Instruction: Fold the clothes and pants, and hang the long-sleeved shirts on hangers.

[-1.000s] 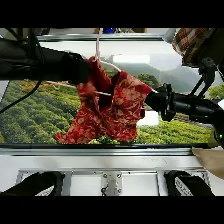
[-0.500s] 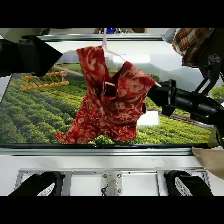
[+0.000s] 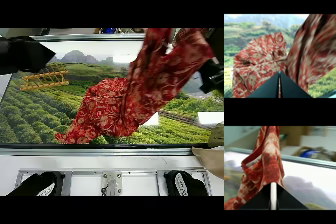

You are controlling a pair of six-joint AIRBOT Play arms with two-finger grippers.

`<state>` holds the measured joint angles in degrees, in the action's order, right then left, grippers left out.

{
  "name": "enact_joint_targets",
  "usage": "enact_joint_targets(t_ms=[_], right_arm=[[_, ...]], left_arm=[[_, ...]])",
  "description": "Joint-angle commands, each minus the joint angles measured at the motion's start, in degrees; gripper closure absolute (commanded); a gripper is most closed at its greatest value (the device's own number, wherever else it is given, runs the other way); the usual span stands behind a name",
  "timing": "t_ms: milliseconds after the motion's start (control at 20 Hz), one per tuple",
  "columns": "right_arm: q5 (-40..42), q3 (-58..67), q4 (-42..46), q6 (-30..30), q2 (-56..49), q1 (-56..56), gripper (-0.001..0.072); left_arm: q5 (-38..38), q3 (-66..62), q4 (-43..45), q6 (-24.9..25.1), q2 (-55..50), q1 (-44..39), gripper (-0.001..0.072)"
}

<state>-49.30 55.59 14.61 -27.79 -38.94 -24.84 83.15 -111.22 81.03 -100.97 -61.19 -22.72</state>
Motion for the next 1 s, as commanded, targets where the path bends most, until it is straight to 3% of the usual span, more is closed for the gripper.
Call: enact_joint_targets(t_ms=[0,250,350,500,850,900,950], right_arm=[[7.28,3.32,11.13,-11.61,3.39,-10.58,0.0704],[21.09,3.98,14.88,-19.28,8.04,-25.70,0.0703],[20.96,5.77,20.46,-24.28,7.52,-30.21,0.0703],[20.79,10.34,32.06,-35.41,5.20,-35.47,0.0703],[19.47,27.76,58.95,-53.09,-3.52,-37.55,0.0703],[17.55,31.63,65.02,-56.41,-5.42,-37.55,0.0703],[9.75,39.21,76.06,-62.29,-9.84,-37.57,0.0703]], left_arm=[[-2.36,-0.02,0.02,1.92,-3.39,-2.82,0.0685],[-8.50,-0.07,0.04,3.78,-6.10,-3.93,0.0685],[-9.53,-0.07,0.07,4.87,-6.10,-3.93,0.0685],[-9.77,-0.07,0.09,5.22,-6.10,-3.93,0.0685],[-9.77,-0.07,0.42,6.75,-6.10,-3.93,0.0685],[-9.84,-0.07,0.44,6.86,-6.10,-3.93,0.0685],[-9.84,-0.07,0.44,7.72,-6.10,-3.93,0.0685]])
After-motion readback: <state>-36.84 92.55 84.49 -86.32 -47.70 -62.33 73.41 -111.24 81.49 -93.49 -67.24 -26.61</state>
